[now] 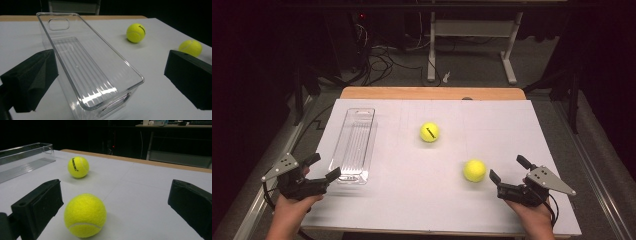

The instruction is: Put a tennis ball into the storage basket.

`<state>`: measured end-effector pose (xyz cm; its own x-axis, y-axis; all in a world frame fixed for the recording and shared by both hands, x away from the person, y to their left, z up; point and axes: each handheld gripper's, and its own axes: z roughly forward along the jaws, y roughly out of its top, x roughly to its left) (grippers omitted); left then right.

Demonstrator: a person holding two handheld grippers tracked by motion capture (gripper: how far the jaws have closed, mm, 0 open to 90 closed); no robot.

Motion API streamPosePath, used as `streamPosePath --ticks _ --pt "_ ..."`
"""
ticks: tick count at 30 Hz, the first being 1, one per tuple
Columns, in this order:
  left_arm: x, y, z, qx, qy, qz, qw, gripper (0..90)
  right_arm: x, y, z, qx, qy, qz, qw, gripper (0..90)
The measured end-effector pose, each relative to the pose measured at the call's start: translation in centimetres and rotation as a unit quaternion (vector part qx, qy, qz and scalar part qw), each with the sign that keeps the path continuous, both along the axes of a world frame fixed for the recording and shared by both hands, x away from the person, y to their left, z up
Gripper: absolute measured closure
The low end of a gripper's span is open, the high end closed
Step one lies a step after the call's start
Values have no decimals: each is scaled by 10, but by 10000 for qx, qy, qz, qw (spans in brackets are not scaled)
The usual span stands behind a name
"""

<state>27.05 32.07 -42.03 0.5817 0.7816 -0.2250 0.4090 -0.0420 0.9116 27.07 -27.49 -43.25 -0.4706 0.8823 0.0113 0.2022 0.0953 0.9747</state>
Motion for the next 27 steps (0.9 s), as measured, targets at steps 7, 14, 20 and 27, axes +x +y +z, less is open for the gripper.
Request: streamPosePath --ticks 7,14,20,27 --pt "3 -1 -2 109 305 -75 9994 3 0 0 0 -8 1 11 10000 1" --pt "5 -11 -4 804 674 -10 9945 3 0 0 0 1 11 8 10000 1" --pt "8 -14 -6 1004 840 12 9914 3 0 1 0 -2 0 15 10000 1" --pt "10 -12 -8 1063 1172 84 9874 2 0 0 0 -15 -12 15 10000 1"
